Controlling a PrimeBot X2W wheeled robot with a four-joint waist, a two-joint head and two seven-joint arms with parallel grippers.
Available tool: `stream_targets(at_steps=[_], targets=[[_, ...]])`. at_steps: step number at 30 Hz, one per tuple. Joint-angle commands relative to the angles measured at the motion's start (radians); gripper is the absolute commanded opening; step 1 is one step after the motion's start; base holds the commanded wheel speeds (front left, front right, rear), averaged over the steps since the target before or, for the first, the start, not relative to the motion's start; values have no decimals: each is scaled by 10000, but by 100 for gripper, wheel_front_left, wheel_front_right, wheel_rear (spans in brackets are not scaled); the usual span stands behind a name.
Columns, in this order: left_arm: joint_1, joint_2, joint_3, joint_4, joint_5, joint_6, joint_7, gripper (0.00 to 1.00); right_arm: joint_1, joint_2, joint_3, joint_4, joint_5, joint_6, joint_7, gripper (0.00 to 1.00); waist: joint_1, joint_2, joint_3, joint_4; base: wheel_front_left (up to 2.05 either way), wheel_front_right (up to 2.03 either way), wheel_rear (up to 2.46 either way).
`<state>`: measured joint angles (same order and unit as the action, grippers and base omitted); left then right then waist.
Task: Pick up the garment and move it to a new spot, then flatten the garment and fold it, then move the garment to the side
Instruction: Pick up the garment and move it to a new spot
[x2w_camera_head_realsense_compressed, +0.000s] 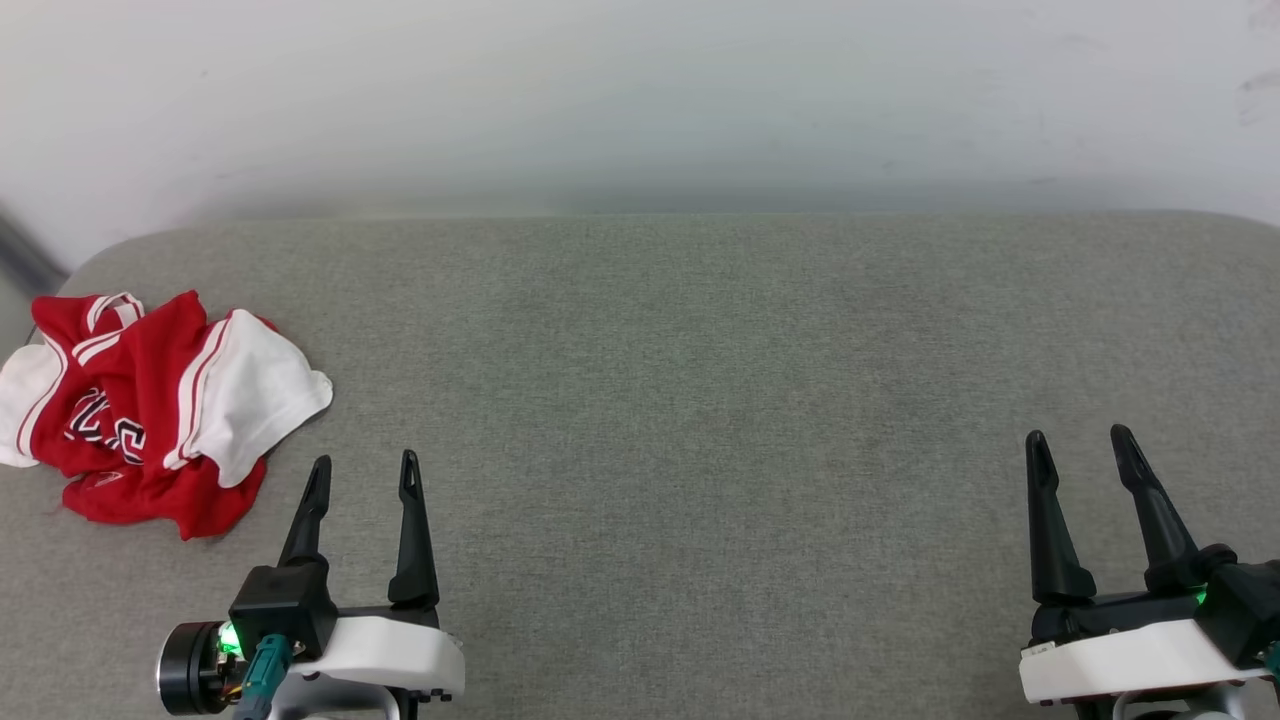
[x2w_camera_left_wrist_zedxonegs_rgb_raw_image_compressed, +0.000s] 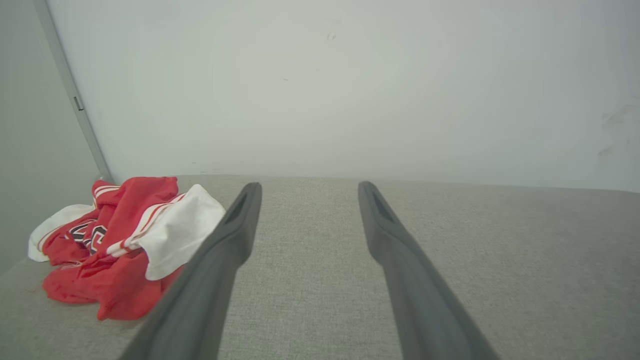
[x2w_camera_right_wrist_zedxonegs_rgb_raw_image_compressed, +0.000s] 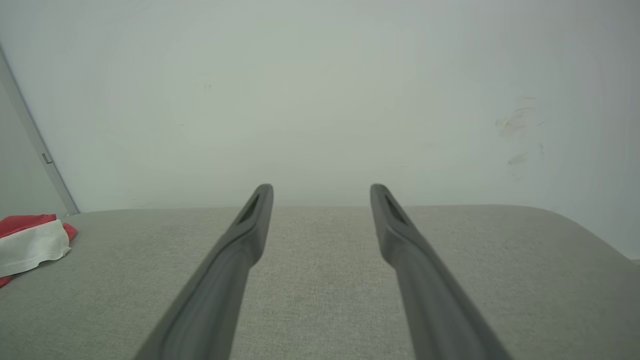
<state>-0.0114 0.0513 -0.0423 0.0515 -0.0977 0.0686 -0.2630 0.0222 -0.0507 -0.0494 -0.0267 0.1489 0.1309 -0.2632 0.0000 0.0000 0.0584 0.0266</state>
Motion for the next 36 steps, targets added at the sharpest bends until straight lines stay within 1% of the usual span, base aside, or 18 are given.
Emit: stream_targets(at_steps=[1,6,10,29,36], targets=[[-127,-8,18,20,-29,-32,-28,100,-35,9,-4,18,32,-3,-25,100,0,0,14,59,0,0,0],[-214,-7,-12,80,-113,0,-28,100,-41,11,30,-64,-25,-3,-25,100,0,0,92,431,0,0,0],[-312,-7,-32,109,-173,41,-28,100,-63,11,37,-99,-78,-3,-25,100,0,0,132,884,0,0,0],[-322,-8,60,157,-445,167,-28,100,-54,11,160,-177,-411,-3,-25,100,0,0,257,3575,0,0,0],[-192,-9,145,155,-515,194,-28,100,-96,11,186,-176,-489,-3,-25,100,0,0,304,4131,0,0,0]])
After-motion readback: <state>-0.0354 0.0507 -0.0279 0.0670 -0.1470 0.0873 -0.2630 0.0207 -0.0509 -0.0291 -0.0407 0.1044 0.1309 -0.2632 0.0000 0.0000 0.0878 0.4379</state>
